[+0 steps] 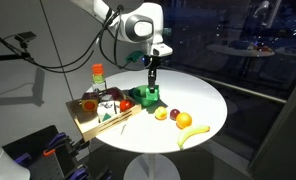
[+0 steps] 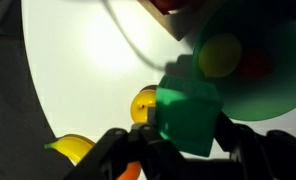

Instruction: Pick up the green block and put it in the tray

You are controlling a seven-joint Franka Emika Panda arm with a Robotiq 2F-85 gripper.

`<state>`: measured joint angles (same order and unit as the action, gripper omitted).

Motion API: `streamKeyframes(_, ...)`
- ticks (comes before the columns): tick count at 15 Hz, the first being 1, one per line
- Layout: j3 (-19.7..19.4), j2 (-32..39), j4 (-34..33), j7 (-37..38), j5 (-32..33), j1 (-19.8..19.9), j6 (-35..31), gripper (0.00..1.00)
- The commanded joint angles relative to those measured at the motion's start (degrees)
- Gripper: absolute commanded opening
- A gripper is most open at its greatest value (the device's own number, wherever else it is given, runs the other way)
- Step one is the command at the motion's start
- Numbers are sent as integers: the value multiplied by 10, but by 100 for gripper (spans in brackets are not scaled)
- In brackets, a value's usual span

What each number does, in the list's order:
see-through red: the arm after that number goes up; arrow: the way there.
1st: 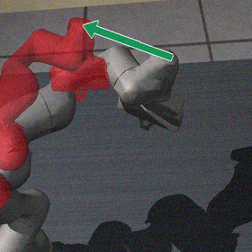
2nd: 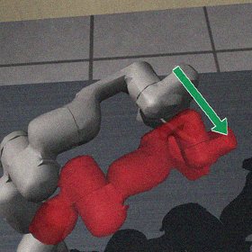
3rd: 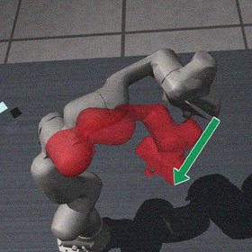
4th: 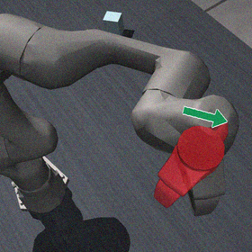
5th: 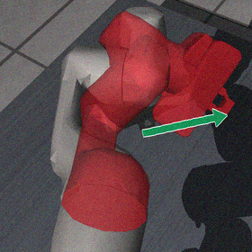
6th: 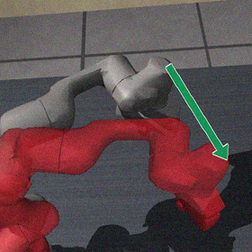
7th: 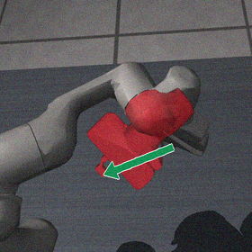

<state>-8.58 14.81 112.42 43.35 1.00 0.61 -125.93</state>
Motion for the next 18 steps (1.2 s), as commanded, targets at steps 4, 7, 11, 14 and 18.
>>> streamKeyframes(4, 30, -57, 52, -41, 9, -13, 1, 31)
streamKeyframes(7, 44, -69, 70, -67, 16, -20, -2, 31)
streamKeyframes(11, 59, -94, 105, -101, 42, -32, -11, 31)
streamKeyframes(14, 70, -112, 133, -104, 73, -42, -19, 31)
streamKeyframes(18, 86, -128, 170, -92, 121, -52, -30, 31)
